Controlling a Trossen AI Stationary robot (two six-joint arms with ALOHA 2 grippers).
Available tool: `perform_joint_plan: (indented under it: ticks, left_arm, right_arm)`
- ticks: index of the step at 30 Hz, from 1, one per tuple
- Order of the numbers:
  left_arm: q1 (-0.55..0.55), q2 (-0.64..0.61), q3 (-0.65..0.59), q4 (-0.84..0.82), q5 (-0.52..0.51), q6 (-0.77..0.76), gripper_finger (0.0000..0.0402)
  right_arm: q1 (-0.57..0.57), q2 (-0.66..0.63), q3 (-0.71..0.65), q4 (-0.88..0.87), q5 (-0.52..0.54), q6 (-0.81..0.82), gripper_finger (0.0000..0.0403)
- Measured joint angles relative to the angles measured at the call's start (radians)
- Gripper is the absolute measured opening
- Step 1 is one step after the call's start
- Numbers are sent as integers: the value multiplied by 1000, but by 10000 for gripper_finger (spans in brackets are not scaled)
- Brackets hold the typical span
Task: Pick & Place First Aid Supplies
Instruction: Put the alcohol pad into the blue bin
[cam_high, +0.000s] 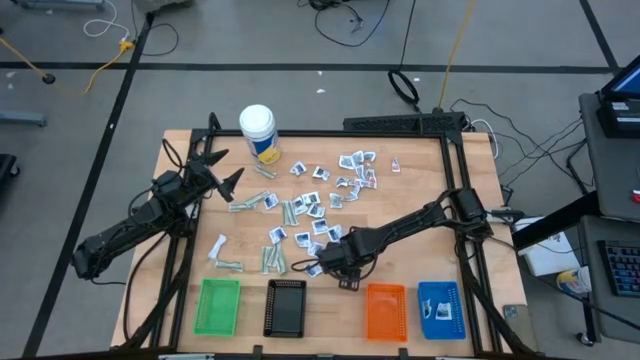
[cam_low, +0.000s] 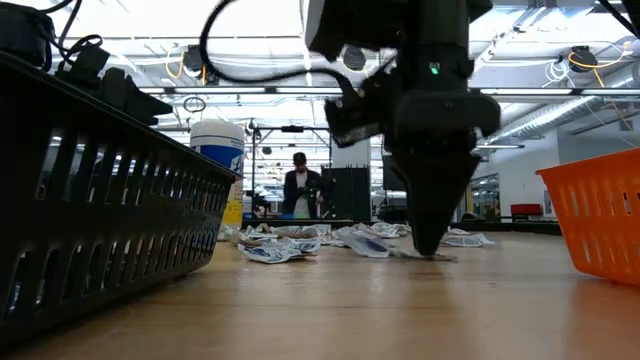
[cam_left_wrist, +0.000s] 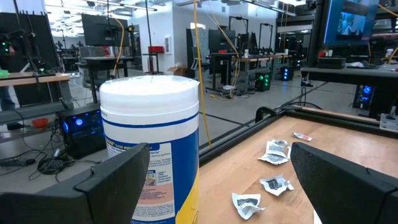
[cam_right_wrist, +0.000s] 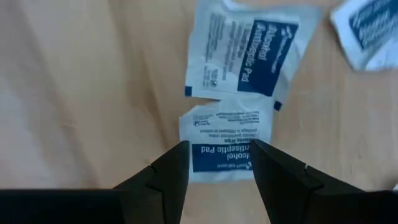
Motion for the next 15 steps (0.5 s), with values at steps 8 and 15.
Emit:
perform_joint_plan:
  ticks: [8, 15]
  left_arm:
    - [0, 0, 0, 0, 0, 0, 397]
    - [0, 0, 0, 0, 0, 0, 397]
  right_arm:
    - [0, -2, -7, 14, 2, 7, 83]
    - [-1, -1, -8, 29, 1, 11, 9]
